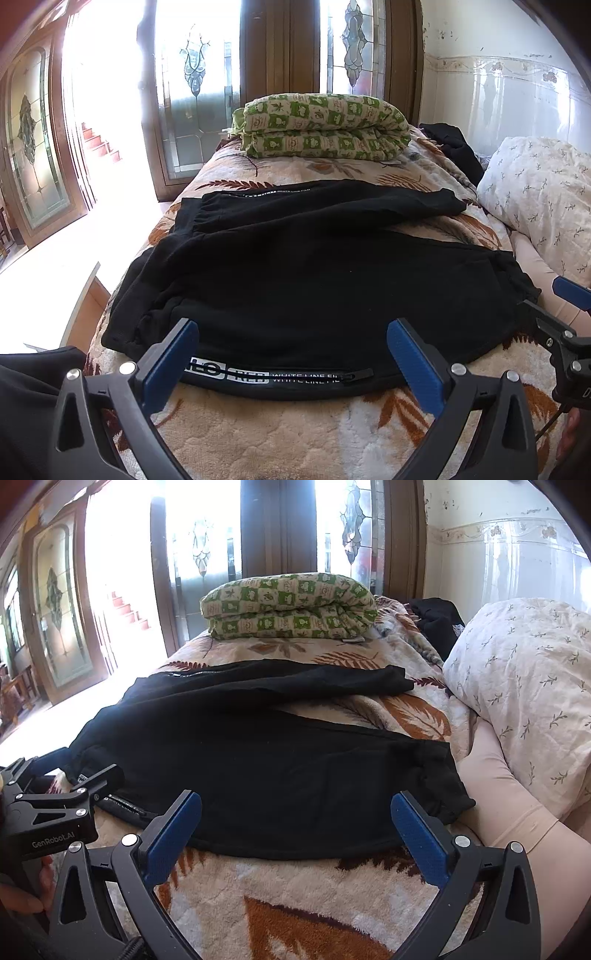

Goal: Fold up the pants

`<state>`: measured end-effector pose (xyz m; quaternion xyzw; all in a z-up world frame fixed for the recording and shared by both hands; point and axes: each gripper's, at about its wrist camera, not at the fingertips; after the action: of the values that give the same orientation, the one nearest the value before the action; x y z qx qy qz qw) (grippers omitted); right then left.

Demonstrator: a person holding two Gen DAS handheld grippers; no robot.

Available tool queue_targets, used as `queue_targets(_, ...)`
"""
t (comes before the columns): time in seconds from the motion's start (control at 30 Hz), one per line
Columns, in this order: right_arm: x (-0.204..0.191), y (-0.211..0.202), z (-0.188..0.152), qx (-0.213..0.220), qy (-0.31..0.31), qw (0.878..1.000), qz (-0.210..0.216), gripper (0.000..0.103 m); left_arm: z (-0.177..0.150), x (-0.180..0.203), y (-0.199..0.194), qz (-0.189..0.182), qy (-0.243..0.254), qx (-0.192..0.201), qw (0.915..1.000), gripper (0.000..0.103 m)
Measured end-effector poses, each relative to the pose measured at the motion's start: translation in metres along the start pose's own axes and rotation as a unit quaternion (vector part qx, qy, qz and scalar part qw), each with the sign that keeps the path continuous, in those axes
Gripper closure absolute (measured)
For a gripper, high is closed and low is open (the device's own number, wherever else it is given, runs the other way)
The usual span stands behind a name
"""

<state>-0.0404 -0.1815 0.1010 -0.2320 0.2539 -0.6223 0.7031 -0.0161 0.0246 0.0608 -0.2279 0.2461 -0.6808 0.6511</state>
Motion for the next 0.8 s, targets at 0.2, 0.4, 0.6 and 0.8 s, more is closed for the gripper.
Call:
queue_targets(0.2, 0.0, 0.0, 0.0, 0.001, -0.002, 1.0, 0.001, 0.0, 0.002, -0.002, 0.002, 0.003, -0.002, -0.006, 1.0, 0.0)
queue_targets(0.4, -0.003, -0.002, 0.001, 0.004, -0.005, 1.0, 0.003, 0.0, 0.003, -0.003, 0.002, 0.003, -0.001, -0.006, 1.0, 0.0)
queue_targets(0.6, -0.002, -0.006, 0.003, 0.002, -0.001, 1.0, 0.009, 0.0, 0.003, -0.006, 0.0, 0.005, -0.002, -0.01, 0.9999, 0.0)
queue_targets(0.8, -0.001, -0.012, 0.014, 0.0, 0.001, 1.0, 0.021, 0.0, 0.009, -0.012, -0.006, 0.01, -0.007, -0.013, 0.9998, 0.0)
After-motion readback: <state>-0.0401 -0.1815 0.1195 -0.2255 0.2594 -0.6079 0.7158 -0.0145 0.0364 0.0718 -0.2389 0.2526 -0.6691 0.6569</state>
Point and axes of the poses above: each gripper's, at about its wrist camera, not at the fingertips, and y roughly the way its jaws point, x to its right, z to its top, and after that the axes turned 3 degrees about z, right-handed
